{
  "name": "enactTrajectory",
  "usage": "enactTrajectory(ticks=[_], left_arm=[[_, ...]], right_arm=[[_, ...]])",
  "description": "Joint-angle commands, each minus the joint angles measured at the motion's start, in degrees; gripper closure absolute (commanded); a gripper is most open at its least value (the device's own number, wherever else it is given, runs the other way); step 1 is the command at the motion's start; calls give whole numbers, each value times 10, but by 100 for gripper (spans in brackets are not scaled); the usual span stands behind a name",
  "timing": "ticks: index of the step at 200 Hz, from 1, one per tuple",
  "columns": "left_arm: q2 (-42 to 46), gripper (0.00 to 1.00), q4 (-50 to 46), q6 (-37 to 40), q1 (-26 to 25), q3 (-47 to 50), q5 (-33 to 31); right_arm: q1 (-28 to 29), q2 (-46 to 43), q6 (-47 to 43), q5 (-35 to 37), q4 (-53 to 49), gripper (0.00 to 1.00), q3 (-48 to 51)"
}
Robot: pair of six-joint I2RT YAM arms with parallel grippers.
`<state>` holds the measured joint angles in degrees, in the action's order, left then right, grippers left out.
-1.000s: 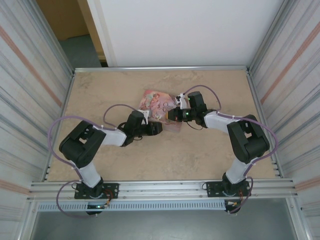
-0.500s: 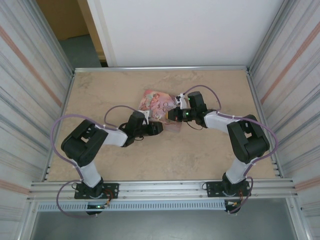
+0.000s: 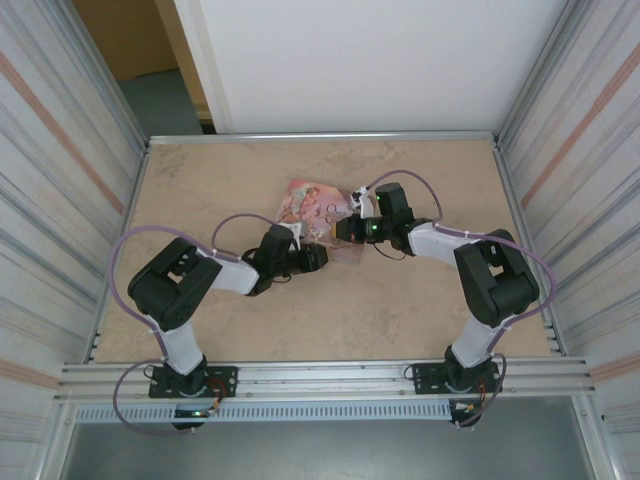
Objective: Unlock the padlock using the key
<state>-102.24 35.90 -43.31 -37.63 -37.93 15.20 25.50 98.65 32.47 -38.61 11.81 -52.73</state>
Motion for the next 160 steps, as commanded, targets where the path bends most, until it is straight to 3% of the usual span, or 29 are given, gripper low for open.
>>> enactTrajectory(ticks=[1, 104, 160], left_arm=[[-12, 60, 20, -20, -2, -7, -26], [35, 76, 13, -20, -2, 15, -41], [80, 83, -135, -38, 4, -27, -1]], right_arm=[[8, 18, -10, 14, -57, 100, 11], [9, -23, -13, 14, -62, 100, 7], [6, -99, -72, 45, -95, 100, 30]])
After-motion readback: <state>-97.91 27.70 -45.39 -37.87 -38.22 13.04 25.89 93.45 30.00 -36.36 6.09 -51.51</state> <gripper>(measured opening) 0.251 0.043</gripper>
